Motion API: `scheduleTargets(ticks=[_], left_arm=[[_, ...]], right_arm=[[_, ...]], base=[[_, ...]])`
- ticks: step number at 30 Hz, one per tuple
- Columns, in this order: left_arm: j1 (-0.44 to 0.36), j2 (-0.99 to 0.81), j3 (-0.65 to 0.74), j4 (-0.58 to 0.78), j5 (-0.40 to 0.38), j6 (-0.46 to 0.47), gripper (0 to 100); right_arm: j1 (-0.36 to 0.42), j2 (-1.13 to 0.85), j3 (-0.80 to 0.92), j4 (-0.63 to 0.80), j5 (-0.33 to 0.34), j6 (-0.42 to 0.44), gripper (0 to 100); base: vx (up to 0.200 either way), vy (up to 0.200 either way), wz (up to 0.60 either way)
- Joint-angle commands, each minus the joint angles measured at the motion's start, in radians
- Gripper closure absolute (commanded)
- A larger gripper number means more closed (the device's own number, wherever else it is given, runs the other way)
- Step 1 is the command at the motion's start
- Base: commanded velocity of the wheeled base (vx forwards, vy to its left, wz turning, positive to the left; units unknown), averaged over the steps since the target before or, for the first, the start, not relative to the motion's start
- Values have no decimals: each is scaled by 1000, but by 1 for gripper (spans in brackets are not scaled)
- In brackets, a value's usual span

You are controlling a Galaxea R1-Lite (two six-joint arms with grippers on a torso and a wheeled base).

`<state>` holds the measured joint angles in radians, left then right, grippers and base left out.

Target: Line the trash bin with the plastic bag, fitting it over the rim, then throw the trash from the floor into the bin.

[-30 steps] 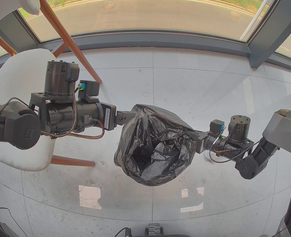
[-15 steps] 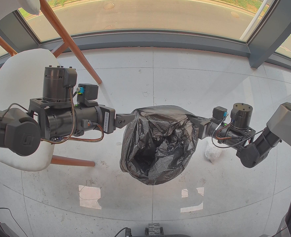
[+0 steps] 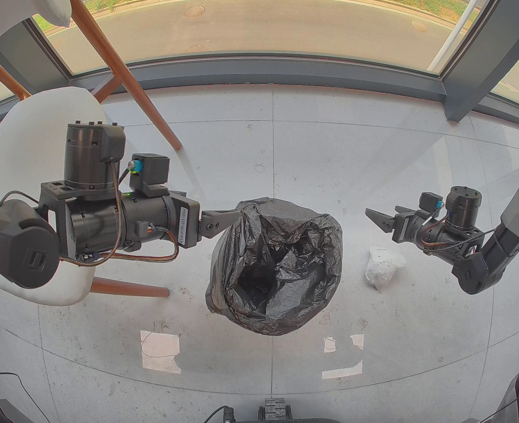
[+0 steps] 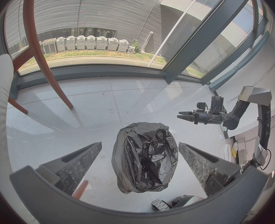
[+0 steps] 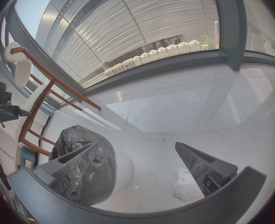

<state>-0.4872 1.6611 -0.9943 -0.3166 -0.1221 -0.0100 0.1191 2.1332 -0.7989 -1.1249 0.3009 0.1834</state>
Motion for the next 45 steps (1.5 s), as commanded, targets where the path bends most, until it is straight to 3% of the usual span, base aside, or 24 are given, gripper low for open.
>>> scheduleTargets(ticks=[1,7,19,22,24,27,34,45], left_arm=[[-1,-41,26,-33,-19,-4,0],[1,-32,78,-208,-27,-2,0],[-1,-76,98,-173,-25,-1,0],[1,-76,94,-144,-21,1,0],[2,-76,91,-144,-21,1,0],[1,-76,95,-141,-21,1,0],[-1,-87,100,-139,-14,2,0],[-5,-84,109,-139,-13,2,0]], right_arm=[[-118,24,56,-1,1,-32,0],[-182,166,52,-16,-3,-65,0],[-185,389,-144,-12,3,-73,0],[-199,441,-181,-13,12,-114,0],[-228,478,-220,-9,98,-183,0],[-245,487,-243,-3,184,-203,0],[-297,539,-387,91,251,-303,0],[-326,533,-441,229,353,-332,0]], base=[[0,0,0],[0,0,0],[0,0,0],[0,0,0],[0,0,0],[0,0,0],[0,0,0],[0,0,0]])
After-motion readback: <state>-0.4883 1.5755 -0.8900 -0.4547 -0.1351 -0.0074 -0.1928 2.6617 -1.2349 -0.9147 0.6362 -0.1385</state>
